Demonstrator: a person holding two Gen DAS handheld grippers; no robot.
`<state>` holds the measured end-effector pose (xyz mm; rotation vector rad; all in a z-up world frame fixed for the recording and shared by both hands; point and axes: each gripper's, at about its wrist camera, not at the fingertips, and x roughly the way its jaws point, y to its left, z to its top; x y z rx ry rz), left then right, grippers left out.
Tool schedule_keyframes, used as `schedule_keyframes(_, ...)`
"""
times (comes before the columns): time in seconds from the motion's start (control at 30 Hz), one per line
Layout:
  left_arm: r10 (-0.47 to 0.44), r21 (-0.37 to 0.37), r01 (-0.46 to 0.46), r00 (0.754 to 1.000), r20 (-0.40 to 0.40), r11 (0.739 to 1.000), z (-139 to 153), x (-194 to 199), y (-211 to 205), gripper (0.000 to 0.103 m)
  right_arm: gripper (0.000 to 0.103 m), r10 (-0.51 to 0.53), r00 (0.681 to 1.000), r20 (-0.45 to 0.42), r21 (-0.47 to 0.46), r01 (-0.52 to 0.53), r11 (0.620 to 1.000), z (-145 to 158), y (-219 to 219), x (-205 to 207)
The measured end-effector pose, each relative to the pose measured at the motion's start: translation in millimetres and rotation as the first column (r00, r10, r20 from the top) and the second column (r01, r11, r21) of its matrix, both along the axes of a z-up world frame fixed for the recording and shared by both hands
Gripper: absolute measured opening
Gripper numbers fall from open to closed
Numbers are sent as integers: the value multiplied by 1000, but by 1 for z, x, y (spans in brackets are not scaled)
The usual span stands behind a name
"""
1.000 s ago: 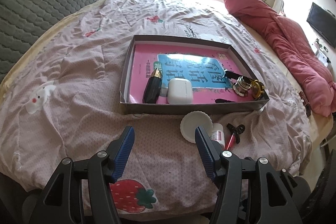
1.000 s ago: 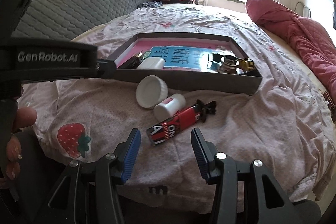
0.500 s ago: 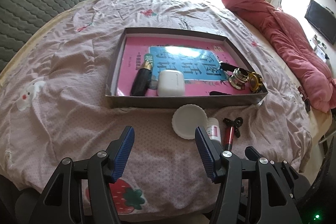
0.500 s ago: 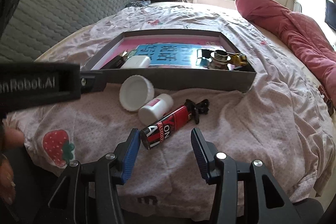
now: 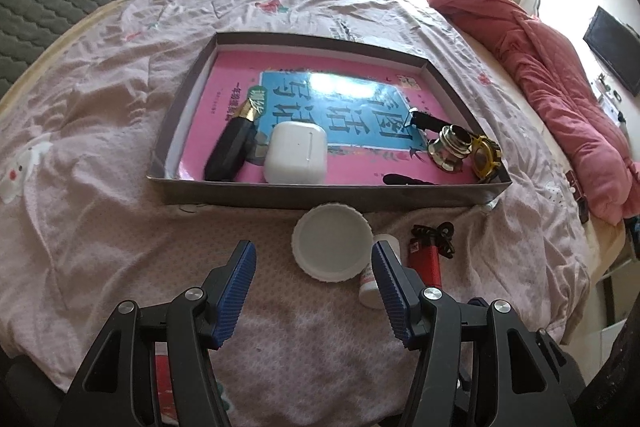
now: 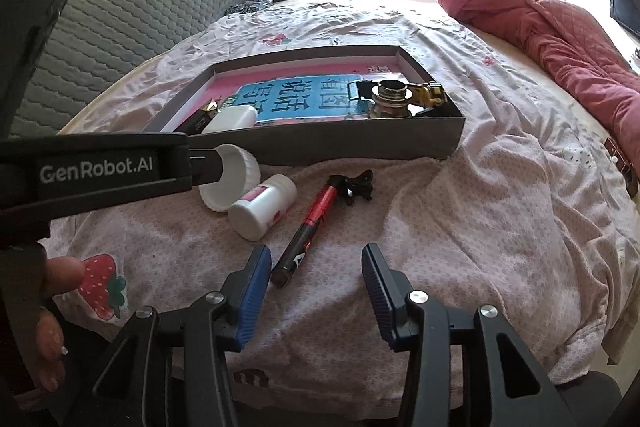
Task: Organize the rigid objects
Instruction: 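Grasp the white lid with the left tool while the right tool grasps the red lighter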
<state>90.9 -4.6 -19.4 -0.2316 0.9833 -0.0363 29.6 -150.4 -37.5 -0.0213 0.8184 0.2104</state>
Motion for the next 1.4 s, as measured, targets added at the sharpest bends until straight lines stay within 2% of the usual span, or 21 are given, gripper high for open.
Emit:
schedule_keyframes(0.13, 3, -9, -4, 1000, -22, 1000, -6, 8, -3, 70, 47, -3, 1000, -3, 6, 3, 1000, 0, -2, 2)
schedule_keyframes(0.27, 7, -13, -8, 999, -43, 1000, -13, 14, -7, 70, 47, -10, 1000, -8, 15, 10, 1000, -1, -6, 1)
schedule_keyframes(0.47, 32, -11, -33, 998, -55, 999, -20, 20, -7, 70, 36, -22, 1000, -12, 48, 23, 999, 0, -14, 4)
schedule_keyframes(0.67, 44, -33, -47, 996, -72, 998, -26, 26, -2, 71, 36, -8, 999, -51, 113, 14, 994, -5, -19, 9)
schedule_keyframes(0.83, 47, -20, -49, 995, -86, 999, -30, 31, -5, 71, 37, 17, 996, -87, 165, -3, 986, -10, -21, 16)
schedule_keyframes(1.17, 60, -12, -62, 993, -97, 998, -34, 32, -4, 71, 35, 87, 995, -53, 27, -86, 996, -17, 7, 25)
schedule_keyframes(1.27, 60, -20, -62, 993, -99, 998, -35, 32, -1, 71, 30, 104, 993, -58, 38, -102, 994, -19, 7, 31)
schedule_keyframes(1.4, 63, -11, -64, 993, -102, 998, -38, 33, -2, 71, 29, 125, 990, -59, 34, -123, 992, -23, 7, 37)
